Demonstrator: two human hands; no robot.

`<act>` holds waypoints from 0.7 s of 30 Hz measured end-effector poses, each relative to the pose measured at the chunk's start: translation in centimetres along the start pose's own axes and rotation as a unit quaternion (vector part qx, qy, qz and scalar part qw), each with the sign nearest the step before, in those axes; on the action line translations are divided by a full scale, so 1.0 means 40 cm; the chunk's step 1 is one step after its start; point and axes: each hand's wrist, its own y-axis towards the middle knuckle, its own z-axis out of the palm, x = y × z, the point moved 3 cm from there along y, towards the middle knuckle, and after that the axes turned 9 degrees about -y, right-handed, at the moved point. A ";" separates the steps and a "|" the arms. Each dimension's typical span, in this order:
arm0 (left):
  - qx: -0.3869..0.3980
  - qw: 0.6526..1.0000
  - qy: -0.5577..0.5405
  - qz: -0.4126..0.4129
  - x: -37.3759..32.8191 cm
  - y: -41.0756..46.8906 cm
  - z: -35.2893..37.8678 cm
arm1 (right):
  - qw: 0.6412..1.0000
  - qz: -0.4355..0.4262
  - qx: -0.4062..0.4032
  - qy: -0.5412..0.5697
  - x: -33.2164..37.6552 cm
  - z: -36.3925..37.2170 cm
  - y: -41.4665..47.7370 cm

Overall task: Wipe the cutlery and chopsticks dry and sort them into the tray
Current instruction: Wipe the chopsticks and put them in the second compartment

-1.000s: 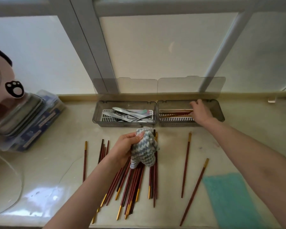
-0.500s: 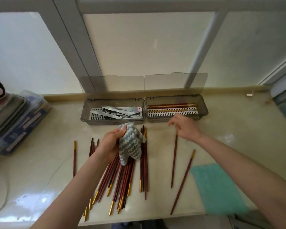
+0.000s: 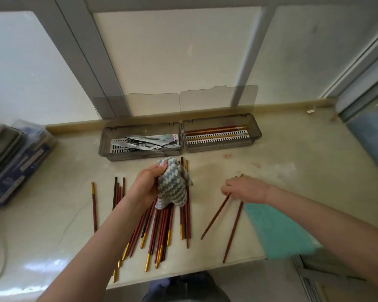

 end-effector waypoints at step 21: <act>0.118 0.991 -0.020 0.053 -0.005 -0.016 -0.001 | 0.838 0.155 -0.207 0.480 0.135 -0.221 -0.022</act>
